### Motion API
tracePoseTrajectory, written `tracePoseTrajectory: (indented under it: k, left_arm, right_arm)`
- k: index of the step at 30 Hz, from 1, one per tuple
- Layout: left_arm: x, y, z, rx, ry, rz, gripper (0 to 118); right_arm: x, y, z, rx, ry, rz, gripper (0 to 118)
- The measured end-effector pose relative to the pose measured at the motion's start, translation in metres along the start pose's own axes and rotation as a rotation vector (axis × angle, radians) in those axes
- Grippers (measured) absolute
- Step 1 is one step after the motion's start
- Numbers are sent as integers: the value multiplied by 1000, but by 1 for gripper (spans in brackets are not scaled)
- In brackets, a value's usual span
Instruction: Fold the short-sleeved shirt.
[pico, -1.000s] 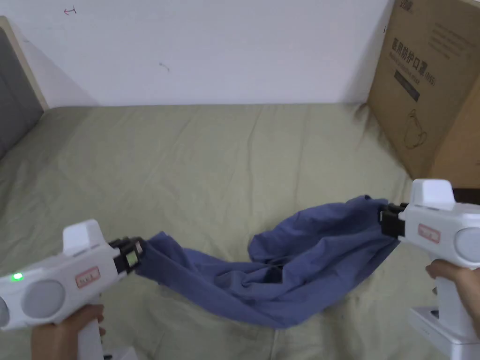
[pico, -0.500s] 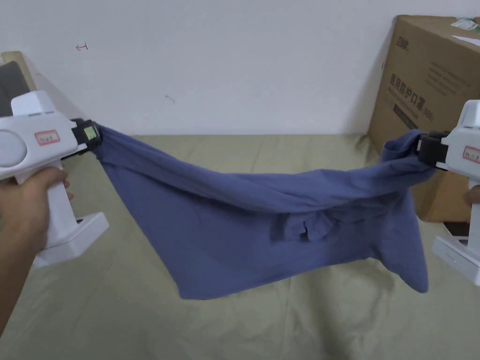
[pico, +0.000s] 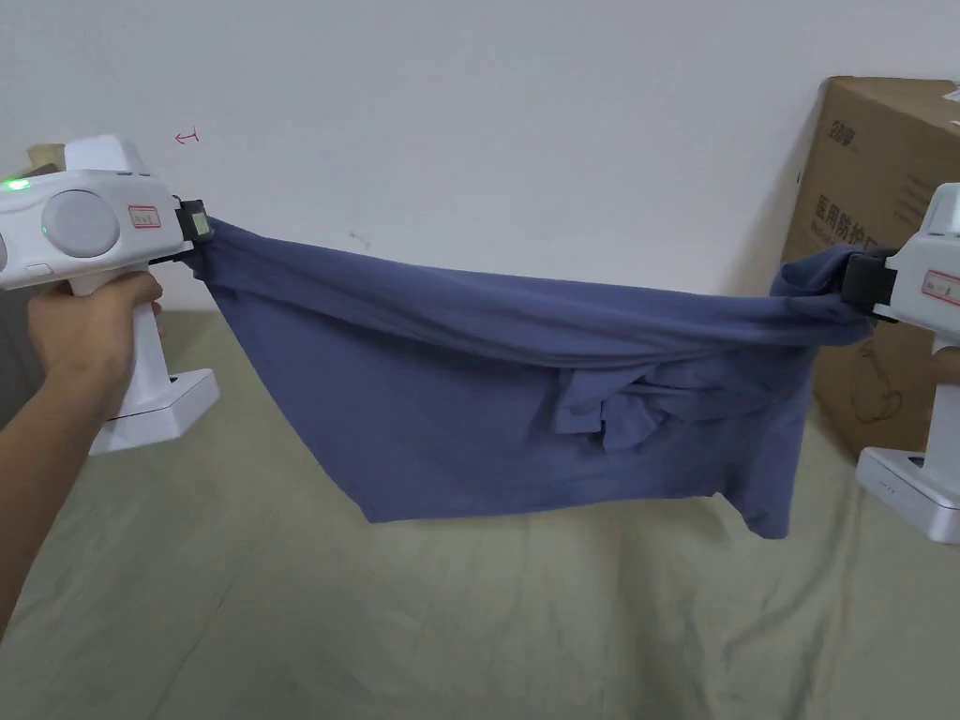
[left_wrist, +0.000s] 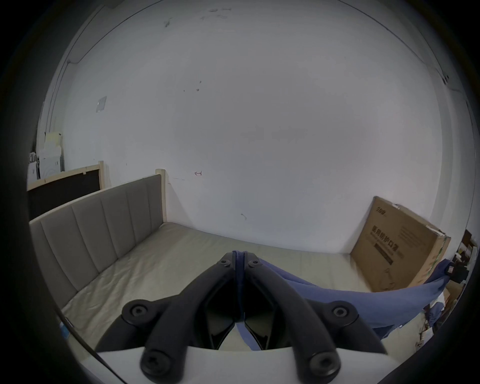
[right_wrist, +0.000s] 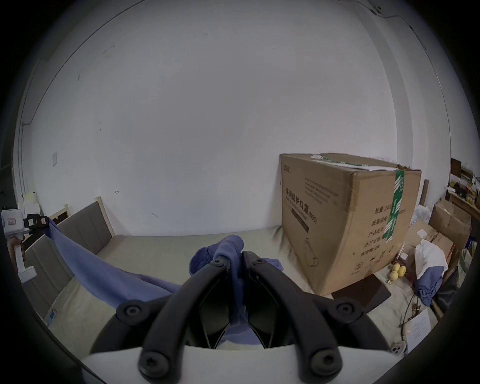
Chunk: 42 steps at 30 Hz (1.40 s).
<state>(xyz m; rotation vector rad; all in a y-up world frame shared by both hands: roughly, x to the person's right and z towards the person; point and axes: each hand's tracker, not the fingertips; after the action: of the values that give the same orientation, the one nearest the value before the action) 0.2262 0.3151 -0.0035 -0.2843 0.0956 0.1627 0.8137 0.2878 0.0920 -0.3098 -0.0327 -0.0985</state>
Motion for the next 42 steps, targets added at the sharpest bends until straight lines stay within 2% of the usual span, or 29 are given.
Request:
tracePoseTrajectory:
  k: [5,11,16,25,35,42]
  left_arm:
    - [7,-23,-25,-29,58,-121,3]
    - [0,-87,-52,-100,74,-163,3]
    - [-12,-145,-40,-151,61,-177,3]
    - [-59,-252,56,-320,75,-170,3]
    - [-92,-344,181,-456,139,-159,3]
    - [-118,-399,213,-576,181,-188,3]
  right_arm:
    - [-8,-30,-37,-30,-15,-9,6]
    - [-11,-90,-71,-120,-70,-5,6]
    - [-10,-144,-67,-211,-80,-23,6]
    - [-8,-237,17,-342,-79,-64,6]
    - [4,-329,114,-489,-83,-64,6]
    - [19,-386,152,-629,-128,-73,6]
